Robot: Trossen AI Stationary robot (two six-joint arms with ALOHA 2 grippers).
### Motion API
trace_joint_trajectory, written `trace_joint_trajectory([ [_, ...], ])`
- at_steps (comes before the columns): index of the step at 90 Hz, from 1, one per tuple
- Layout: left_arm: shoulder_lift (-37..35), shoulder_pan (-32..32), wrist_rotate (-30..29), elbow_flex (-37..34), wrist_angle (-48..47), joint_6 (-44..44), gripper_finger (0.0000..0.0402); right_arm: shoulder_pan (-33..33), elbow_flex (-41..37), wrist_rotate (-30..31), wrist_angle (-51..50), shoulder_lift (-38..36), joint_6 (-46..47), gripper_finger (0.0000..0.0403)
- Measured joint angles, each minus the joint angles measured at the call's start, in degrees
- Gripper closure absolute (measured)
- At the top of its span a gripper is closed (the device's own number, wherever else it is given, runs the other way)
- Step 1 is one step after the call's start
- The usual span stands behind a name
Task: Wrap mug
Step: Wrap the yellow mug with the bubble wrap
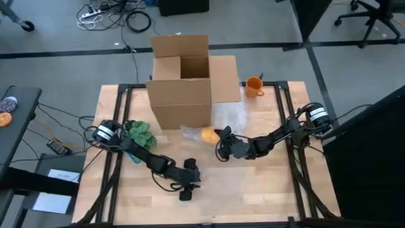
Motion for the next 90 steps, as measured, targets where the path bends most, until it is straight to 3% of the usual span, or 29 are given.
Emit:
trace_joint_trajectory([
  [25, -4.4, -0.5, 1.2, -0.2, -8.2, -0.6, 0.0285, 3.2, -0.1, 0.0, -2.9, 0.0, 1.2, 0.0364],
  [40, -4.5, -0.9, 1.8, -0.2, -6.3, -1.5, 0.0285, 2.8, -0.1, 0.8, -4.3, 0.0, 6.0, 0.0324],
  [55, -4.6, -0.8, 1.4, -0.1, -5.7, -1.5, 0.0285, 2.5, -0.3, -3.9, -5.5, 0.1, 10.4, 0.0279],
  [72, -4.6, -0.8, 1.3, -0.1, -6.6, -1.6, 0.0285, 5.0, -0.3, -5.2, -5.3, 0.2, 4.9, 0.0249],
  [90, -4.7, -0.8, 0.9, -0.1, -7.2, -2.3, 0.0285, 7.7, -0.3, -5.5, -4.1, 0.2, -0.1, 0.0243],
])
